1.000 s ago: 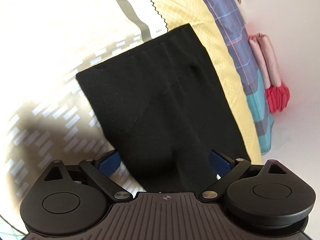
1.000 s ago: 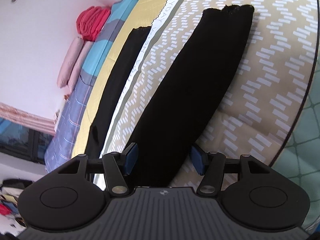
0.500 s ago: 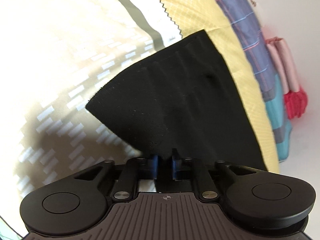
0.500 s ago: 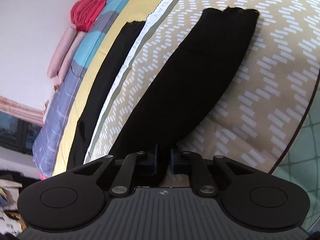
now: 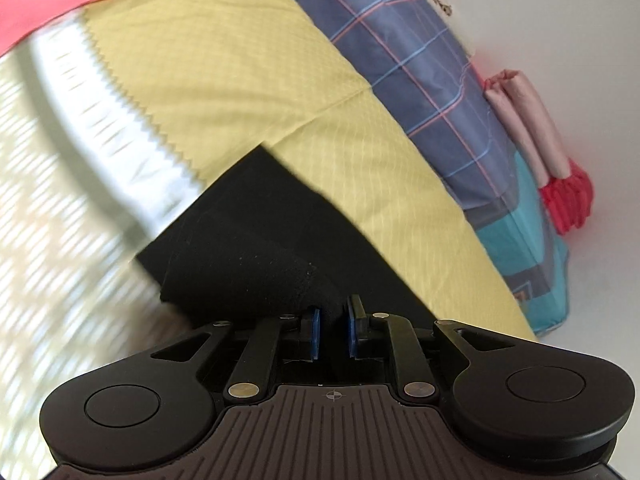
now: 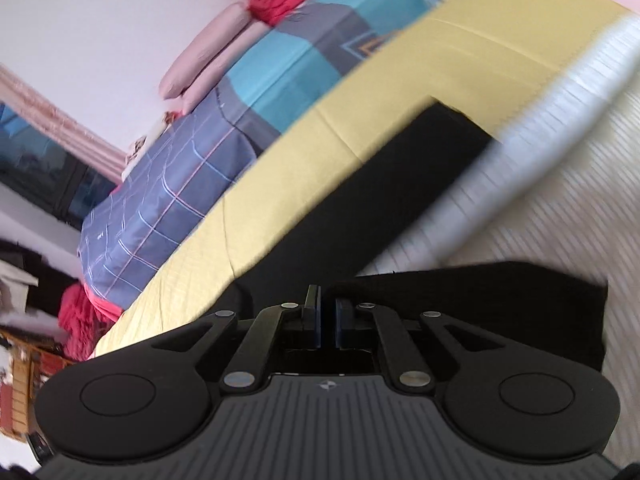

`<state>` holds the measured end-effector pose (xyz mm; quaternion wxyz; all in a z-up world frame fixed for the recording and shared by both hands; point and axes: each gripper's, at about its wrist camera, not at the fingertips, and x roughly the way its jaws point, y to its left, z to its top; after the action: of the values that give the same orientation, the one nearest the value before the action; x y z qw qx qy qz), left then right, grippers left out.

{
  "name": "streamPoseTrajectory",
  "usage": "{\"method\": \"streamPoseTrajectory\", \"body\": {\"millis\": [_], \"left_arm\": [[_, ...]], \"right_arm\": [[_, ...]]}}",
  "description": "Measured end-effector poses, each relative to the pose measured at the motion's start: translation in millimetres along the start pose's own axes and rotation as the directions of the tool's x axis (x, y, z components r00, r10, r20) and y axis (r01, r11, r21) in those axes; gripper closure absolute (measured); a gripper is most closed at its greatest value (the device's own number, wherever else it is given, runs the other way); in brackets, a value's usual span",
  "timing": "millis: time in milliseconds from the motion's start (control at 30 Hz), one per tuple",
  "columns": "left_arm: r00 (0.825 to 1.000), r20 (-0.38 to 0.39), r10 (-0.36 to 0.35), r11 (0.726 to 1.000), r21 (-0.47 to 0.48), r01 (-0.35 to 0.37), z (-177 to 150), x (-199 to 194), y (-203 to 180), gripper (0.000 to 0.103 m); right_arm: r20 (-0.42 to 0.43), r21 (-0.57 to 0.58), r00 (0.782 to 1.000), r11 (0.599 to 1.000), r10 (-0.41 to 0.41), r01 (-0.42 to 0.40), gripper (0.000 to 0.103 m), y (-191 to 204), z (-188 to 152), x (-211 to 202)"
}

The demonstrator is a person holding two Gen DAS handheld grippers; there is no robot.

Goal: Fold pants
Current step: 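Lift the cuffs with the right tool while the left tool releases the waistband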

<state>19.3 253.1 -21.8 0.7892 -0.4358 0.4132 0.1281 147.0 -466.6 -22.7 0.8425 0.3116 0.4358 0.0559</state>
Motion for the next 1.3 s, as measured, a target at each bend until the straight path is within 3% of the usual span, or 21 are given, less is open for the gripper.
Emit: {"method": "streamPoseTrajectory", "body": {"millis": [200,233,267,333,433,500,567,700,767,867,933,1033,1133,1200,1300], "left_arm": [[0.988,-0.135,0.073,0.996,-0.041,-0.079,40,73,-10,0.017],[0.986,-0.150,0.070,0.997,-0.029,-0.075,44,75,-14,0.013],[0.983,-0.166,0.075,0.997,-0.004,-0.077,46,75,-17,0.011],[0.980,-0.183,0.081,0.996,0.042,-0.074,49,75,-20,0.010],[0.980,-0.188,0.061,0.998,0.023,-0.058,50,78,-15,0.010],[0.983,-0.178,0.049,0.999,-0.011,-0.051,49,79,-12,0.009],[0.984,-0.172,0.040,0.998,-0.036,-0.046,48,80,-10,0.006],[0.984,-0.177,0.025,0.997,-0.066,-0.038,52,80,-14,0.000],[0.983,-0.181,0.031,0.997,-0.064,-0.043,52,79,-18,0.000],[0.983,-0.176,0.051,0.997,-0.047,-0.060,49,72,-26,0.000],[0.984,-0.164,0.068,0.997,-0.032,-0.074,49,64,-32,0.000],[0.988,-0.128,0.090,0.995,-0.025,-0.093,54,44,-37,0.000],[0.992,-0.039,0.121,0.992,-0.034,-0.122,63,23,-38,0.000],[0.989,0.004,0.145,0.989,-0.034,-0.145,65,15,-38,0.000],[0.985,0.039,0.166,0.986,0.005,-0.167,57,11,-37,0.000]], "right_arm": [[-0.214,-0.025,0.971,0.995,-0.104,0.101,0.080,11,71,113],[-0.231,-0.050,0.969,0.996,-0.090,0.080,0.074,14,75,118],[-0.252,-0.081,0.966,0.996,-0.061,0.042,0.057,15,78,120],[-0.216,-0.145,0.975,0.989,-0.053,0.021,0.048,18,88,112],[-0.018,-0.147,0.987,0.977,-0.157,0.153,0.033,9,105,75],[0.099,-0.122,0.980,0.975,-0.172,0.184,0.031,5,105,43],[0.103,-0.168,0.989,0.978,-0.108,0.125,0.031,7,91,18],[-0.063,-0.265,0.998,0.964,0.019,-0.035,0.026,10,39,1],[-0.141,-0.291,0.990,0.956,0.005,-0.047,0.026,5,15,12],[-0.142,-0.302,0.978,0.947,-0.155,0.106,0.033,-9,1,37],[-0.077,-0.329,0.952,0.910,-0.295,0.255,0.040,-7,0,44],[-0.039,-0.419,0.984,0.897,-0.173,0.141,0.035,19,-3,37],[-0.053,-0.555,0.997,0.832,-0.059,0.019,0.032,58,-17,38],[-0.121,-0.615,0.992,0.784,0.021,-0.091,0.032,85,-31,42],[-0.250,-0.654,0.963,0.715,0.105,-0.247,0.032,128,-60,53]]}}
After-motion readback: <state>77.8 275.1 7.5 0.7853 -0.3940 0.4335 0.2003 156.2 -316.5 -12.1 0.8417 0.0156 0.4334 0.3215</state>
